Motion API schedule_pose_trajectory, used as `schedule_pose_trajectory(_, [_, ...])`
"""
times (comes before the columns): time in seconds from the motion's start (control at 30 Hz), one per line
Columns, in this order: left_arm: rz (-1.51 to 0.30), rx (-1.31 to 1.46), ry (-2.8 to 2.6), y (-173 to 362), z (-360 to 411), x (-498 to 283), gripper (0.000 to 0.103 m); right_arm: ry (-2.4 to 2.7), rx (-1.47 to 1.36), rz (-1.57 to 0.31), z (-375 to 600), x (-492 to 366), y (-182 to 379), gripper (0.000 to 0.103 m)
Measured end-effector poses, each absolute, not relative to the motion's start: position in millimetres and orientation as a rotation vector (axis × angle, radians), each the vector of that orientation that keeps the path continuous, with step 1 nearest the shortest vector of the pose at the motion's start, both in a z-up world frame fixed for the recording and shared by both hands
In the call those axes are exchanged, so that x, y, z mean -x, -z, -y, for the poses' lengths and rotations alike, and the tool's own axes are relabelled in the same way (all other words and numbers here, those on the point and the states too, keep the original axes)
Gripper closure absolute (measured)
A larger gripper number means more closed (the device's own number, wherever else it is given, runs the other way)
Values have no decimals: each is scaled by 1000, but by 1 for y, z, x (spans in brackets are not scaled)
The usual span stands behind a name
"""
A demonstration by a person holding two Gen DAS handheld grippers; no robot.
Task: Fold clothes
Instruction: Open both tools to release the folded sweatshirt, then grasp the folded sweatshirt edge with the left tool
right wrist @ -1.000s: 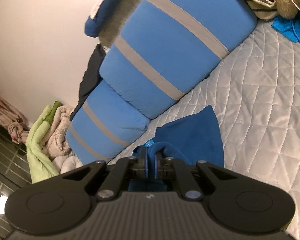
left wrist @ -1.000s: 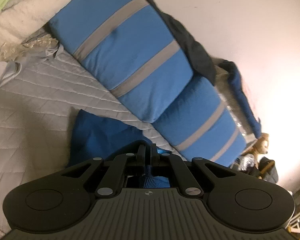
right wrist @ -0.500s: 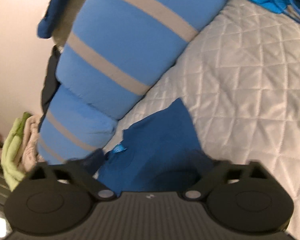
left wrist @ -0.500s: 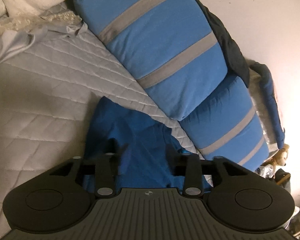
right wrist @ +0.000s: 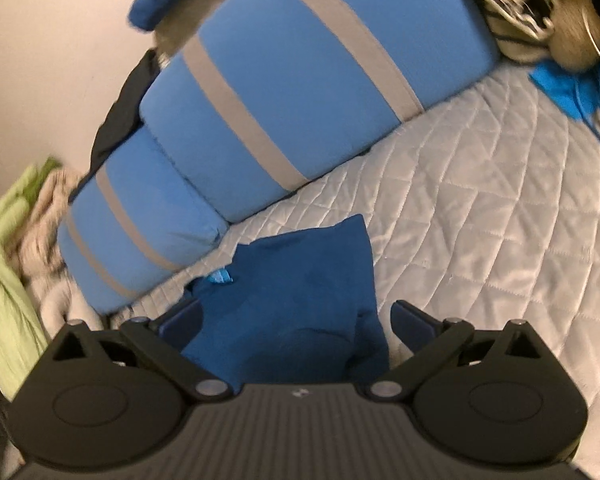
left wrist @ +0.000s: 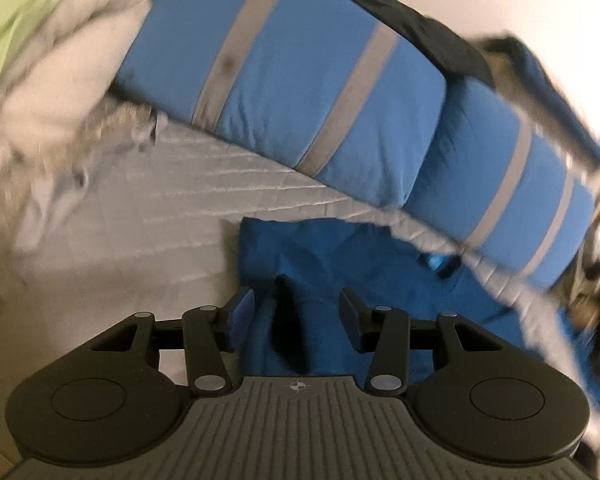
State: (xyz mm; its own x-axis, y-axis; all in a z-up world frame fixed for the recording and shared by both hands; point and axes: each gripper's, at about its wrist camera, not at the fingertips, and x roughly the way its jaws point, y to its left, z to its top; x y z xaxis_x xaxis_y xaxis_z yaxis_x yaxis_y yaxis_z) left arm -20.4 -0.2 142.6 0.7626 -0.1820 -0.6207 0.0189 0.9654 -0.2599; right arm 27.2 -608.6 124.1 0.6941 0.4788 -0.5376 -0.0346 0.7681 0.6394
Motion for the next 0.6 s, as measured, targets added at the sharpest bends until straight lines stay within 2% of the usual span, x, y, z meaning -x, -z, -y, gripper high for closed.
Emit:
schedule_pose_trajectory(0.23, [-621,-246,127,-139,51,39,57,-318,-354,-709,587,-15,-138,0])
schedule_pose_trajectory(0.6, [-535,-765,210,-92,96,56,57,-284,-78,-685,566,3,-133,0])
